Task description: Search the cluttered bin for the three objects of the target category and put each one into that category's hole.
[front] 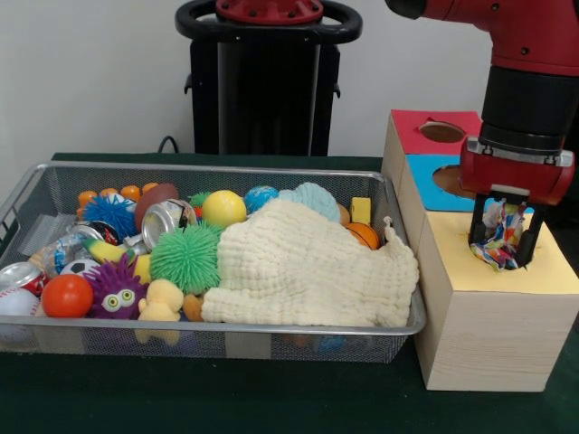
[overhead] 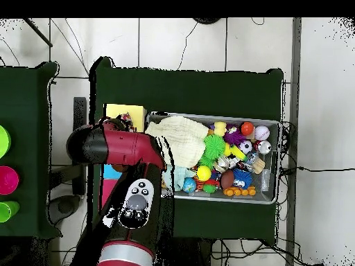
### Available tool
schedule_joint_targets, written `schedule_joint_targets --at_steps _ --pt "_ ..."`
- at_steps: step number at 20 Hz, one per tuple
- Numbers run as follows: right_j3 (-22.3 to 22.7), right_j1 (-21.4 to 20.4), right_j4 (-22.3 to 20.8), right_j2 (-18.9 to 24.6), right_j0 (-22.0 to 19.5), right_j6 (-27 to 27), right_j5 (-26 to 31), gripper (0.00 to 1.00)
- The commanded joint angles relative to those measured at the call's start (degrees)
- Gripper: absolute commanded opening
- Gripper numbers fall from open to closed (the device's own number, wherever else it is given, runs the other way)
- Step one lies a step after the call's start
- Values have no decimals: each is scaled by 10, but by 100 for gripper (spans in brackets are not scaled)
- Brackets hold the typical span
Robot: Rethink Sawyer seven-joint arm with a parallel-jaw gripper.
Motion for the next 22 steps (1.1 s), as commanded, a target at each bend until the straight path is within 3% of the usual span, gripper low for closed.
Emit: schedule_joint_targets --at_steps 1,12,22 --pt "-8 36 -5 29 -15 79 12 100" --pt "-9 31 8 47 -31 78 37 100" --pt "-43 28 -2 11 -16 81 84 100"
